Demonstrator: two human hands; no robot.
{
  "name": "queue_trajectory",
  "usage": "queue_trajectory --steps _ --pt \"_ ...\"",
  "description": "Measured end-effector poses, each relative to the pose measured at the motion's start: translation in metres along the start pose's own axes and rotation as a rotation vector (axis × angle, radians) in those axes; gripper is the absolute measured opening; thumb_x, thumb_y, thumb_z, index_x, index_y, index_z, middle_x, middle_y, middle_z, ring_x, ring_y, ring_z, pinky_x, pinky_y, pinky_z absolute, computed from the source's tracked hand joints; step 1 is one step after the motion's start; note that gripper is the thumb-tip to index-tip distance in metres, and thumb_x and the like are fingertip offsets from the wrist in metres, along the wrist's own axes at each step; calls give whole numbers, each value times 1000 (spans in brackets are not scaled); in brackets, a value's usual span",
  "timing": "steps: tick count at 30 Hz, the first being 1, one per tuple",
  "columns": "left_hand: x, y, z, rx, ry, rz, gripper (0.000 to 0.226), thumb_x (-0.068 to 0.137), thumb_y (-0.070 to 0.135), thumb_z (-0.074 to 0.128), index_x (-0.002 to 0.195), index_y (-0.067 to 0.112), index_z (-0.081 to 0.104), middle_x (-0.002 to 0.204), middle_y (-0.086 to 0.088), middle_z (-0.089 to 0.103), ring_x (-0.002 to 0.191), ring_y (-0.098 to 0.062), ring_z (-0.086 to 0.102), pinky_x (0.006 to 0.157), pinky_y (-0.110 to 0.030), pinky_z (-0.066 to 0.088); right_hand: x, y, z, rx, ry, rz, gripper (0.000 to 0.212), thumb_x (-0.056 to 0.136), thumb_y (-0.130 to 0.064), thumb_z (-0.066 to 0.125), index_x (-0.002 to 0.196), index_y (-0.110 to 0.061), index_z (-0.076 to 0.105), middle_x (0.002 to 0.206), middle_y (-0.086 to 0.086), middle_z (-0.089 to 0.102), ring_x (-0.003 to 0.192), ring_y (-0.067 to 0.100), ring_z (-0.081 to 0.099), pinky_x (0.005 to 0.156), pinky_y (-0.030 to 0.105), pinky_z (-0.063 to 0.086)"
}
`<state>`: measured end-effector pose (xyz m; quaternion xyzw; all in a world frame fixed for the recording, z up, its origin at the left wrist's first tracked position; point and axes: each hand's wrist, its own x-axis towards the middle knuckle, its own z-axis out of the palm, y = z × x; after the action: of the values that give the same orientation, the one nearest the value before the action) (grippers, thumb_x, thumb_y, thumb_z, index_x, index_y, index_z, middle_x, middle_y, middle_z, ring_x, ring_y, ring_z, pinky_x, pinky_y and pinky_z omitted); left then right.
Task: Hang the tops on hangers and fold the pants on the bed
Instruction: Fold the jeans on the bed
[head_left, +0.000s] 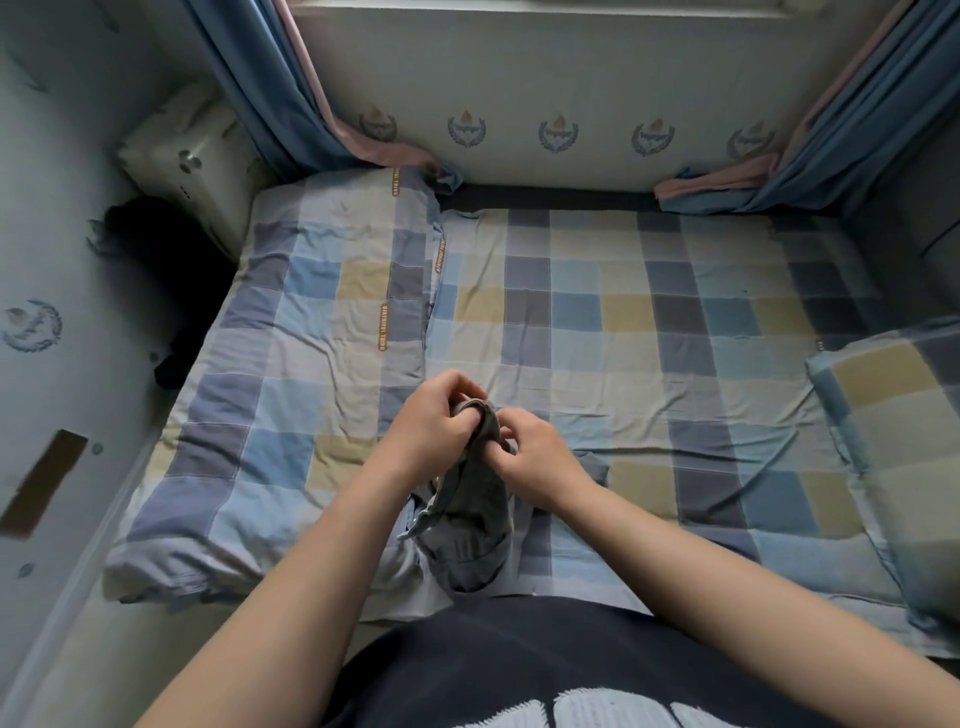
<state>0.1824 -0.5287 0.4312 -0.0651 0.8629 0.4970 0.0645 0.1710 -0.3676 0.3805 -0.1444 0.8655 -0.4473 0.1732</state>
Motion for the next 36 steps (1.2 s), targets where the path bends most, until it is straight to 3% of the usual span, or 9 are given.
queue_trajectory --steps 4,9,12,14,16,19,25,33,36 --pt "3 3 -6 34 30 6 19 85 7 64 83 26 63 82 -5 69 80 -23 65 75 -38 54 -1 -13 5 13 34 6 25 76 -53 51 88 -33 58 80 -10 65 77 9 60 68 30 47" --pt "2 4 1 63 -2 21 15 85 14 72 80 25 64 81 -2 70 78 -20 66 75 -39 54 4 -10 3 -56 88 80 27 83 -21 52 103 -23 70 95 4 74 90 28 64 78 41 53" --pt "5 1 1 57 7 4 17 84 16 76 82 24 62 81 0 69 76 -18 63 73 -35 51 5 10 0 -188 86 205 12 84 -13 52 75 -19 58 83 5 67 88 35 61 71 39 50" --pt "8 -3 -3 122 -15 2 23 82 17 80 80 27 60 77 2 66 70 -15 60 65 -31 48 1 34 -4 -311 79 317 18 82 -6 48 69 -18 46 80 5 58 90 36 61 67 36 45" --pt "12 -8 -8 291 -52 -10 24 82 14 77 82 30 59 80 5 63 71 -13 60 61 -27 46 -6 56 -12 -441 74 401 17 80 -2 45 78 -18 50 88 5 61 97 34 62 68 34 44" --pt "17 -17 -6 503 -63 -49 31 81 -1 56 96 24 63 101 -2 64 94 -25 61 77 -36 53 -7 77 -26 -606 125 380 22 84 -2 45 91 -21 53 107 6 60 107 32 57 76 35 45" --pt "25 -49 -25 484 269 -198 25 76 -1 53 88 21 57 83 -2 55 78 -28 49 67 -32 38 -3 98 -71 -673 285 453 28 86 3 39 100 -20 42 101 8 62 97 34 58 67 38 44" --pt "34 -104 -66 311 459 -431 14 81 0 51 76 12 57 80 -13 61 84 -39 57 71 -35 43 -11 122 -117 -870 302 446 28 92 -6 43 104 -23 62 112 3 60 107 29 51 82 38 44" --pt "32 -119 -64 180 496 -575 12 82 3 50 80 11 59 88 -16 63 88 -42 60 79 -40 54 -9 122 -119 -801 323 459 29 91 -3 43 103 -24 58 110 3 59 103 29 53 73 36 41"
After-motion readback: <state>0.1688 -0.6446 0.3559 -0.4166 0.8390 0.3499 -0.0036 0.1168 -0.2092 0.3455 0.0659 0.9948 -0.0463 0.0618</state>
